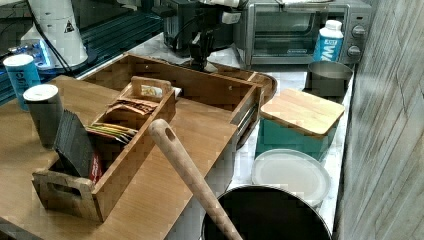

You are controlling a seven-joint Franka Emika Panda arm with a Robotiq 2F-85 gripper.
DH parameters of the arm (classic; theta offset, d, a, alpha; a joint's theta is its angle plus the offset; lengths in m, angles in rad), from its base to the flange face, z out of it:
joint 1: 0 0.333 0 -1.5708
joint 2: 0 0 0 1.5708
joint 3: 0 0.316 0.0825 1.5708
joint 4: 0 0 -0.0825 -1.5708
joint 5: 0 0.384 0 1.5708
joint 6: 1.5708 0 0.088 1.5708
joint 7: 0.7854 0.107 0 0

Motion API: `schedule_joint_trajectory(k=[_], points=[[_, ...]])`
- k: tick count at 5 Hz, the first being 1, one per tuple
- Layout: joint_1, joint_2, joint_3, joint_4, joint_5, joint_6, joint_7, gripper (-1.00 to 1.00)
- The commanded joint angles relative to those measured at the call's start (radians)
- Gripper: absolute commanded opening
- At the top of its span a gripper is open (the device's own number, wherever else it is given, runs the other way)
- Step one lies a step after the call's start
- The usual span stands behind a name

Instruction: Close the drawer.

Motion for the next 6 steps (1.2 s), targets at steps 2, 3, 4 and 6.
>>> schedule_joint_trajectory(k=[2, 3, 4, 6], points=[[-0.233, -0.021, -0.142, 0.181, 0.175, 0.061, -0.471, -1.0], [-0.28, 0.024, -0.197, 0.272, 0.308, -0.037, -0.558, -1.0], [-0.297, 0.045, -0.28, 0.299, 0.388, 0.014, -0.679, -1.0], [-0.4, 0.068, -0.317, 0.352, 0.318, 0.014, -0.716, -1.0]])
